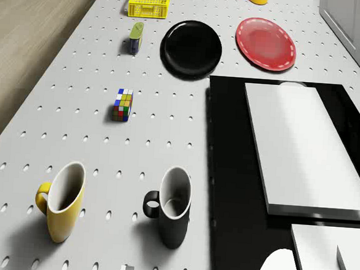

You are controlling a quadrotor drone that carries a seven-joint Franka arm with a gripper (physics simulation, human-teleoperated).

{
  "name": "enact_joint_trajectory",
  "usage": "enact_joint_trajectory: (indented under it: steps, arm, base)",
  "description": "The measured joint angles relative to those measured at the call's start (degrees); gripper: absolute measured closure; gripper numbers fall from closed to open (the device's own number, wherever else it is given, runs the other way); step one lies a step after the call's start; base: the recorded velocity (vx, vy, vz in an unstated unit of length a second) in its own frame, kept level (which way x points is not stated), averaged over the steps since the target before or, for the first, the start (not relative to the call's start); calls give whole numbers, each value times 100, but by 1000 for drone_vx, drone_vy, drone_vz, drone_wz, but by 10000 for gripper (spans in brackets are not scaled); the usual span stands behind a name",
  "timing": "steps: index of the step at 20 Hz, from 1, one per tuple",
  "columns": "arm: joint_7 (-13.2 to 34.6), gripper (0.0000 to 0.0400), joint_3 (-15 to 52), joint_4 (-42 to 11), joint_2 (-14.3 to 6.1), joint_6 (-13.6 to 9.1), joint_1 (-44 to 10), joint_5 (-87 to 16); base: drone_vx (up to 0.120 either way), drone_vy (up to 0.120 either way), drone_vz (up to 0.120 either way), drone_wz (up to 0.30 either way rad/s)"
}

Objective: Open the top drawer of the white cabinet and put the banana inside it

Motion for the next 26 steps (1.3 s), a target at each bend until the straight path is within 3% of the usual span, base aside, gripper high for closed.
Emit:
enact_joint_trajectory:
  steps: [6, 12, 15, 26]
  arm:
    - [-9, 0, 8, 733, 145, -561, -16, 6]
    - [-13, 0, 14, 1351, 370, -927, -26, 10]
    - [-14, 0, 17, 1524, 436, -1021, -29, 11]
    - [-18, 0, 23, 1693, 488, -1090, -39, 14]
  base:
    - [0, 0, 0, 0]
    - [0, -13, 0, 0]
    - [0, -120, 0, 0]
    - [120, -120, 0, 0]
